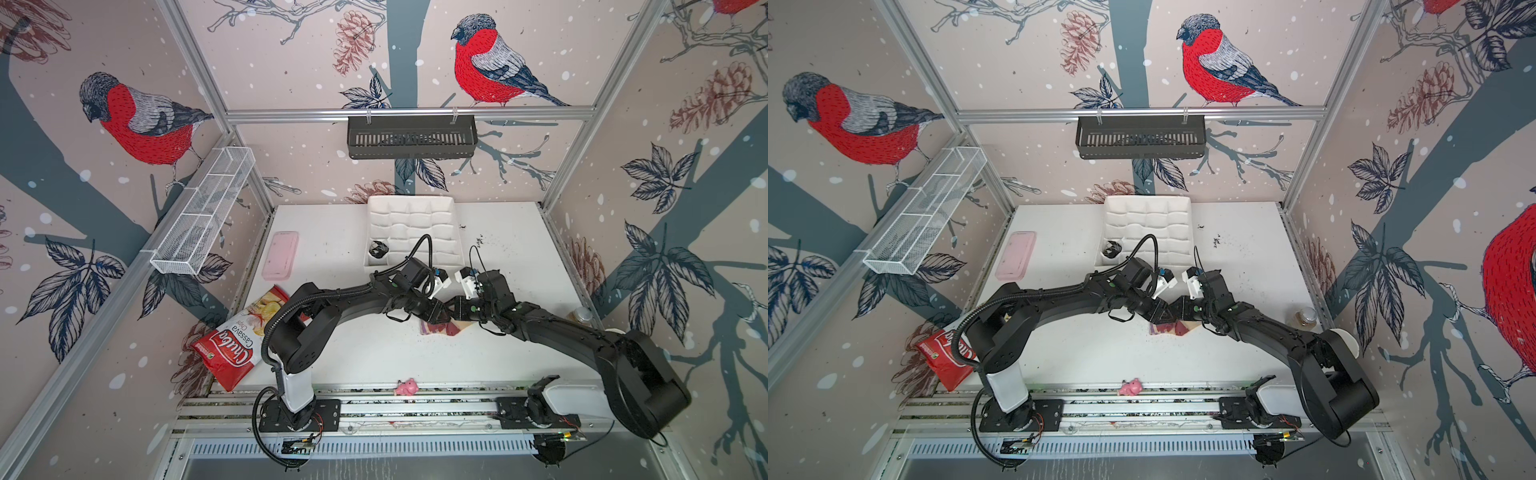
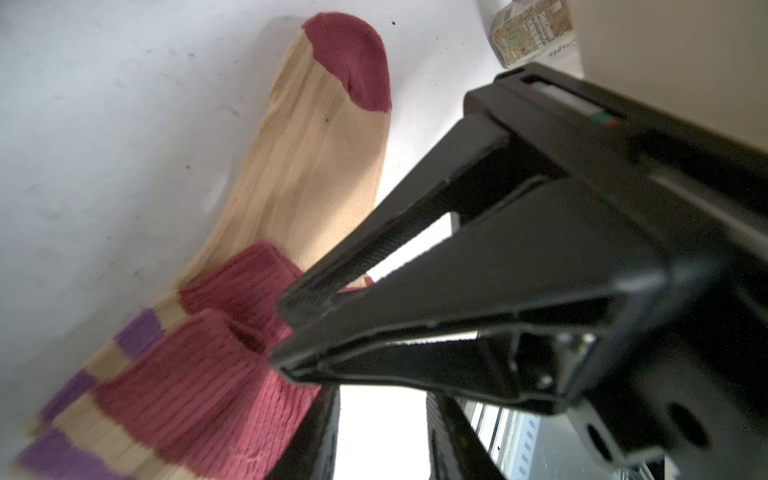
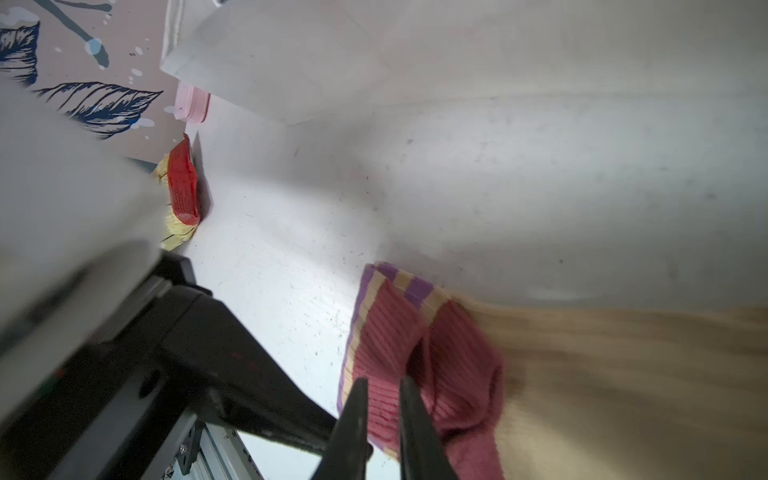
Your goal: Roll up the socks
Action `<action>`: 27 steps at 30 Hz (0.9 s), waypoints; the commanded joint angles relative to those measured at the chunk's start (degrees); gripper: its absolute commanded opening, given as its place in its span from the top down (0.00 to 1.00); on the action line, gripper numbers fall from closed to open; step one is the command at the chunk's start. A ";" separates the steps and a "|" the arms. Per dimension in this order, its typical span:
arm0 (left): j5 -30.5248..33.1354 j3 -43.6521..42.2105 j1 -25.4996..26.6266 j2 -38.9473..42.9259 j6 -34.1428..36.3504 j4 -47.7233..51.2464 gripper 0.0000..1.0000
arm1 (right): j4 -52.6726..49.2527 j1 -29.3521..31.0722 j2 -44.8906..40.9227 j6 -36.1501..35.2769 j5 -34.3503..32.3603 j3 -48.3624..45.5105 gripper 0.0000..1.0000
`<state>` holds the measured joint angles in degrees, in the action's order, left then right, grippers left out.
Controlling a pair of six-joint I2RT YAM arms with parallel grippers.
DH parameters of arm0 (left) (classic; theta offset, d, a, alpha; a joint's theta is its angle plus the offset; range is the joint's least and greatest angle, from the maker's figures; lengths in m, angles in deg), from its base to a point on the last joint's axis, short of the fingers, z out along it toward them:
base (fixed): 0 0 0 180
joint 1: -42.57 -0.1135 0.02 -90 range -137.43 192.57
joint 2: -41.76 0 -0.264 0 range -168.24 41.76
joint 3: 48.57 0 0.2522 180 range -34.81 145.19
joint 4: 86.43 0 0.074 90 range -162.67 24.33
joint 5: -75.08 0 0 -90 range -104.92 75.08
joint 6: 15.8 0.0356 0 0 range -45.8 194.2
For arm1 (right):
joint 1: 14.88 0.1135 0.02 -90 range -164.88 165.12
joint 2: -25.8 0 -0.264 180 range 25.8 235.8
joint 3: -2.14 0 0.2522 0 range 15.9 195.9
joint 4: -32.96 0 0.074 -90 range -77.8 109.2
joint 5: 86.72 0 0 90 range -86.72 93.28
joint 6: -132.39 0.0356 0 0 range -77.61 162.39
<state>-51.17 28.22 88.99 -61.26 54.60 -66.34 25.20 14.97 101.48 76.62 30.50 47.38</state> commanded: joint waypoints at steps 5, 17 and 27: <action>4.56 -5.53 -4.28 4.13 -4.17 -4.04 0.63 | -3.58 2.01 2.96 -2.49 -1.24 1.47 0.86; 5.26 -10.92 -5.80 2.94 -5.19 -6.23 0.60 | -6.71 2.23 10.84 -4.88 -6.20 2.53 0.87; 4.32 -15.79 -7.54 3.33 -6.77 -10.64 0.61 | -6.32 2.15 13.71 -4.62 -7.71 1.96 0.89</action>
<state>-46.20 13.01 81.64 -57.67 48.66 -72.63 23.21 17.13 114.49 72.38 26.76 49.98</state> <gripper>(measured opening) 0.394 0.113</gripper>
